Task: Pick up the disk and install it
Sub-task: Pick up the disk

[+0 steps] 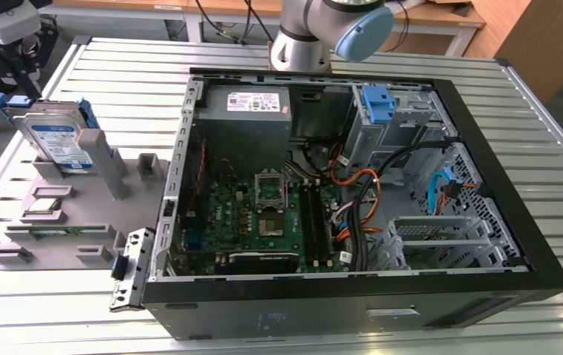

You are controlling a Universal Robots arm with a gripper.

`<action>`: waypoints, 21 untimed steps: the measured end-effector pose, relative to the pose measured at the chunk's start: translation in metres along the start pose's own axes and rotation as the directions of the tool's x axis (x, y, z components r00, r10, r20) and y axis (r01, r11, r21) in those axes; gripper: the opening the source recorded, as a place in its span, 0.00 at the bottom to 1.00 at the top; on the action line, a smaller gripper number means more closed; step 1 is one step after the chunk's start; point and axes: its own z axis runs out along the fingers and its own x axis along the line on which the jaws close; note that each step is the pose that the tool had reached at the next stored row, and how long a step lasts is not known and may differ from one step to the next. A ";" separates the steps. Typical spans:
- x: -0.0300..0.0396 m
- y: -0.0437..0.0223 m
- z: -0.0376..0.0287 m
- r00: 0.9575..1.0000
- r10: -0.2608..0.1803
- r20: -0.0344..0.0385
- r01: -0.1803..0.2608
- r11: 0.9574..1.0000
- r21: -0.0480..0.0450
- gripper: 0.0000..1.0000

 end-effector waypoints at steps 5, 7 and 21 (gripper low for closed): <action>0.0000 0.0000 0.0001 0.998 -0.069 -0.003 0.069 0.998 -0.006 0.10; 0.0000 0.0000 0.0002 0.995 -0.095 -0.004 0.095 0.995 -0.009 0.10; 0.0000 -0.0001 0.0008 0.959 -0.282 -0.007 0.281 0.959 -0.030 0.10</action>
